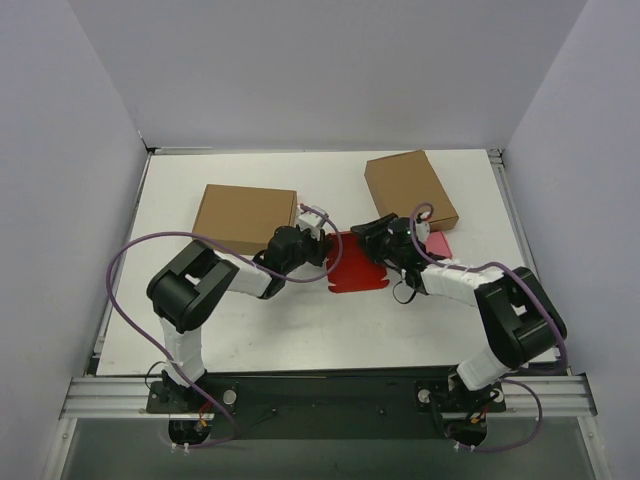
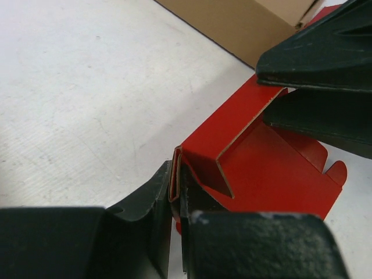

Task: Fold the paper box
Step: Fold the paper box at the center of the board.

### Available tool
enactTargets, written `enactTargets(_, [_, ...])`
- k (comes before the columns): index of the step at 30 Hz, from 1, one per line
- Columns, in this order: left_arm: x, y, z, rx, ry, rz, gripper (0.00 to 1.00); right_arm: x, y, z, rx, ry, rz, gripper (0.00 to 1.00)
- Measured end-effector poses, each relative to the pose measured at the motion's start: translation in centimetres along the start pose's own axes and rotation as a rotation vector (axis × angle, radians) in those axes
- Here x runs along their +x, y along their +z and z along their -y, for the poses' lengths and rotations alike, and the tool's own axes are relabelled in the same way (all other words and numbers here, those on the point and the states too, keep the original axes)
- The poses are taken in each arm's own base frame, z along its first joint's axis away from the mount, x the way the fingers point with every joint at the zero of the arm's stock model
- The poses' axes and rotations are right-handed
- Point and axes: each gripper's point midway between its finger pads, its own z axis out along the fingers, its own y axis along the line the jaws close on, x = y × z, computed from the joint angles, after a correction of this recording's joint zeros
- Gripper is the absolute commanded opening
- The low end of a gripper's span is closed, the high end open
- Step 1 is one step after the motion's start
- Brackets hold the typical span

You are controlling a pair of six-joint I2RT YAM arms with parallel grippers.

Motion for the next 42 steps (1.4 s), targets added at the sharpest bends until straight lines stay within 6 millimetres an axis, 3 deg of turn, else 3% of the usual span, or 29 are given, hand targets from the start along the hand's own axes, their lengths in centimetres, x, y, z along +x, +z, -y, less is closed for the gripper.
enactTargets(5, [0.2,-0.6,1.2,0.110,-0.029,-0.043,0.12,0.5,-3.4,-0.7,-0.011,-0.077,-0.040,0.56])
enactTargets(9, [-0.3,-2.0,1.0,0.196,-0.063,-0.091,0.12,-0.3,-8.9,-4.4,-0.116,-0.187,-0.033,0.64])
enactTargets(13, [-0.9,-3.5,1.2,0.274,-0.098,-0.144,0.12,-1.4,-14.4,-6.0,-0.170,-0.343,-0.012,0.66])
enactTargets(15, [-0.8,-4.2,1.9,0.322,-0.115,-0.187,0.12,-2.2,-16.3,-6.4,-0.147,-0.459,-0.008,0.66])
enactTargets(18, [-0.8,-5.4,3.1,0.396,-0.133,-0.260,0.12,-3.2,-18.3,-8.5,-0.132,-0.649,-0.017,0.65])
enactTargets(21, [-1.3,-6.6,4.3,0.472,-0.134,-0.324,0.12,-3.2,-18.9,-10.4,-0.138,-0.854,-0.063,0.65])
enactTargets(23, [-1.6,-7.3,5.1,0.522,-0.132,-0.366,0.13,-2.4,-18.7,-10.5,-0.131,-0.988,-0.126,0.65])
enactTargets(32, [-1.1,-10.6,6.9,0.654,-0.146,-0.494,0.14,4.5,-17.0,-4.7,-0.077,-1.400,-0.510,0.61])
enactTargets(42, [-1.8,-11.9,7.8,0.700,-0.149,-0.496,0.15,4.4,-15.9,-2.7,-0.037,-1.621,-0.506,0.61])
